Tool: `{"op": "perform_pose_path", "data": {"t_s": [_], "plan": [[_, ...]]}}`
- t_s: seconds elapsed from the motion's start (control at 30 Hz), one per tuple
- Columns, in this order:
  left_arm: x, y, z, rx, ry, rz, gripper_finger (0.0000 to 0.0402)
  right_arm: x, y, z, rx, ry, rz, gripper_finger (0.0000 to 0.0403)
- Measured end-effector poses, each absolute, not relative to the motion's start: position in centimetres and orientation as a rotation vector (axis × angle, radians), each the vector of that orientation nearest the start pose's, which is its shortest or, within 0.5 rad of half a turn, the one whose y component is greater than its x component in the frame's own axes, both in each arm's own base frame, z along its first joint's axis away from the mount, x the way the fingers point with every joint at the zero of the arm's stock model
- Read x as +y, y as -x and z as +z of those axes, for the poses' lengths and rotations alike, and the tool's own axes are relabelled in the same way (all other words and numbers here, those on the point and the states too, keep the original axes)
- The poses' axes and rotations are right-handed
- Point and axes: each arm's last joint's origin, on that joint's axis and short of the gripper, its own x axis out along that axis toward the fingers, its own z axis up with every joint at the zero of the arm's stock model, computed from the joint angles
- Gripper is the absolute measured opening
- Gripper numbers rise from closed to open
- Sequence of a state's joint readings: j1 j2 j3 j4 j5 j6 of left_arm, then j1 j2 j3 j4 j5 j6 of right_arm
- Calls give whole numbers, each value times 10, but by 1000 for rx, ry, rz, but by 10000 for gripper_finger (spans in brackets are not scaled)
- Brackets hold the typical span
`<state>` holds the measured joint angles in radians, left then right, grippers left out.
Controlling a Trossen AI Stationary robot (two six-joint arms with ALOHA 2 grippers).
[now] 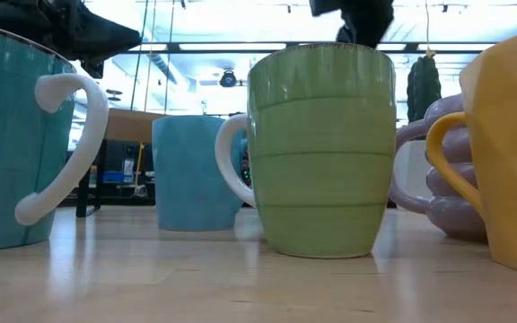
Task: Place coffee mugs
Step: Put the pattern white mug on the shelf
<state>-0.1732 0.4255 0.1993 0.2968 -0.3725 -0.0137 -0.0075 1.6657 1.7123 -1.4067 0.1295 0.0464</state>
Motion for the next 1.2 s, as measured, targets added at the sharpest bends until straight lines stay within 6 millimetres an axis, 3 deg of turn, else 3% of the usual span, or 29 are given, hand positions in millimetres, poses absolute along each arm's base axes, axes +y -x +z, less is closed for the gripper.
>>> {"op": "perform_pose_path", "data": {"t_s": [0.17, 0.4, 0.67, 0.8, 1.2], "plan": [[-11, -126, 227, -114, 20, 200, 57, -19, -313, 369, 1256, 54, -158, 25], [-10, -125, 235, -194, 10, 219, 57, -41, -331, 388, 1189, 98, -164, 25], [2, -130, 271, -49, 26, 312, 35, -72, -354, 389, 1261, 137, -152, 25], [4, -137, 285, 10, 17, 278, 28, -81, -361, 392, 1261, 142, -122, 25], [4, -163, 282, 108, 46, 206, 27, -88, -363, 393, 1257, 204, -87, 28]]}}
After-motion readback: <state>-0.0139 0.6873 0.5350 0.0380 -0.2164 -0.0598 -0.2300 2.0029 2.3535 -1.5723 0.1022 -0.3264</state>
